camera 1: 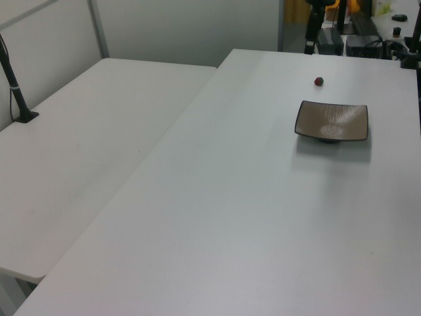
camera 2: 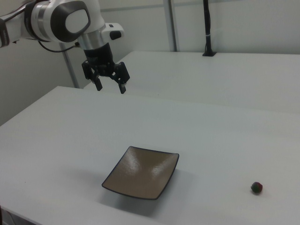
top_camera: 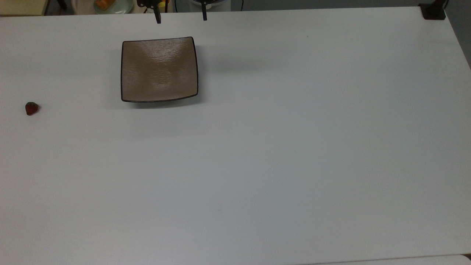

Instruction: Strawberries on a ceramic plate

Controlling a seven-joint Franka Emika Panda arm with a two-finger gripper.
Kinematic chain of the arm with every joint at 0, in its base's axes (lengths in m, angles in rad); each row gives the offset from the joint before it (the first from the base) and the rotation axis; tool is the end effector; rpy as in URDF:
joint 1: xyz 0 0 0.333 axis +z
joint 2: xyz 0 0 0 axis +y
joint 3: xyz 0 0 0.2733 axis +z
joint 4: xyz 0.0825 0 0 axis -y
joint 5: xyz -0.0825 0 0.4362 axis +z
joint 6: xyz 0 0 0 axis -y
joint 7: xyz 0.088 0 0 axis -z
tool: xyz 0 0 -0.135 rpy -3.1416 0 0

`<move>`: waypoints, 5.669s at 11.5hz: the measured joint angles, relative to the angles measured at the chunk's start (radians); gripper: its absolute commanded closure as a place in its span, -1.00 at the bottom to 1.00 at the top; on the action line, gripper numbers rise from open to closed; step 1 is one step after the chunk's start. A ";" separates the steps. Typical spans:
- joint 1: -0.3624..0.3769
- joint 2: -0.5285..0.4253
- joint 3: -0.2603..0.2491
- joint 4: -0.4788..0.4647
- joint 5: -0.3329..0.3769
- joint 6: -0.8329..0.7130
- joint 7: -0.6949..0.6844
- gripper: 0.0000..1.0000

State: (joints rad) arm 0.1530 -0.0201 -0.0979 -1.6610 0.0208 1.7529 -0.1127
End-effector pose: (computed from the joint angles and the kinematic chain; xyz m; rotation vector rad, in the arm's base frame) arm 0.6194 0.0362 0.5353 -3.1067 -0.2570 -0.1755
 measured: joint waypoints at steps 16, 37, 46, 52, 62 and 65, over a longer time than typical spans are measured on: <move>0.028 -0.001 -0.001 -0.011 0.000 -0.002 0.002 -1.00; -0.370 0.314 -0.022 0.252 -0.004 0.064 -0.222 -1.00; -0.532 0.597 -0.023 0.262 -0.004 0.386 -0.374 -1.00; -0.559 0.688 -0.023 0.259 -0.014 0.489 -0.395 -0.93; -0.585 0.710 -0.024 0.254 -0.028 0.517 -0.518 0.87; -0.583 0.700 -0.024 0.259 -0.028 0.517 -0.519 0.87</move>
State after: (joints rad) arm -0.4297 0.6803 -0.1218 -1.4020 -0.0073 2.2695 -0.6321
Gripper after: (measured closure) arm 0.683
